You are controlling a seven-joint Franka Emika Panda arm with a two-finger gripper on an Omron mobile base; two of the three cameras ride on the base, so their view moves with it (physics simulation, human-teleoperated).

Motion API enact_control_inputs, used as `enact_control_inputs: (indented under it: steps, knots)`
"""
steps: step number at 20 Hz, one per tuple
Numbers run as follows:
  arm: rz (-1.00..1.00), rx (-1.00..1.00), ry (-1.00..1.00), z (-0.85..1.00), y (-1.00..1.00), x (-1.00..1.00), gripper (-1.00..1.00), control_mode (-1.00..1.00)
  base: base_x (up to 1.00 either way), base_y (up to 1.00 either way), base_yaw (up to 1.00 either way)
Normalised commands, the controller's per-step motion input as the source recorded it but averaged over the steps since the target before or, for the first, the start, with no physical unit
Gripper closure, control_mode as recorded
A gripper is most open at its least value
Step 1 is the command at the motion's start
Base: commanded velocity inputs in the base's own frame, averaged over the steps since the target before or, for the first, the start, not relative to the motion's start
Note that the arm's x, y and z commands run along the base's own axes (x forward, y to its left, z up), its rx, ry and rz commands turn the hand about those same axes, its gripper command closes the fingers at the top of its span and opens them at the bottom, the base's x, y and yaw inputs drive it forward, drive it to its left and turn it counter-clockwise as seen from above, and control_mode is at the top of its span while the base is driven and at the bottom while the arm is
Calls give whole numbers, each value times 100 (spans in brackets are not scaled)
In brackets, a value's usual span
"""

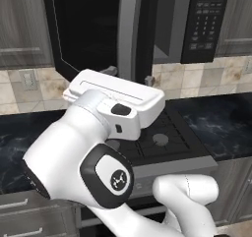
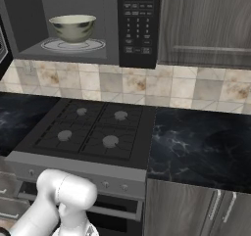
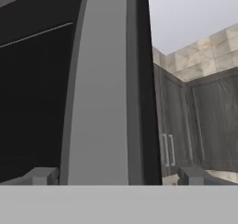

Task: The microwave is finished heating the shrimp and squash. Take the bowl containing the food and place it on the dining counter.

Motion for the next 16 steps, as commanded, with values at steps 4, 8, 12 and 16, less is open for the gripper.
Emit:
enact_control_inputs:
  steps: [4,8,12,16]
  knots:
    - [0,0,0,0,-2,-9,-100,-100,0,0,0]
    - [0,-6,0,-55,-22,-91,-100,-100,0,0,0]
    - [0,-2,-2,-21,-25,-76,-100,-100,0,0,0]
    - [0,0,-9,2,0,-22,-100,-100,0,0,0]
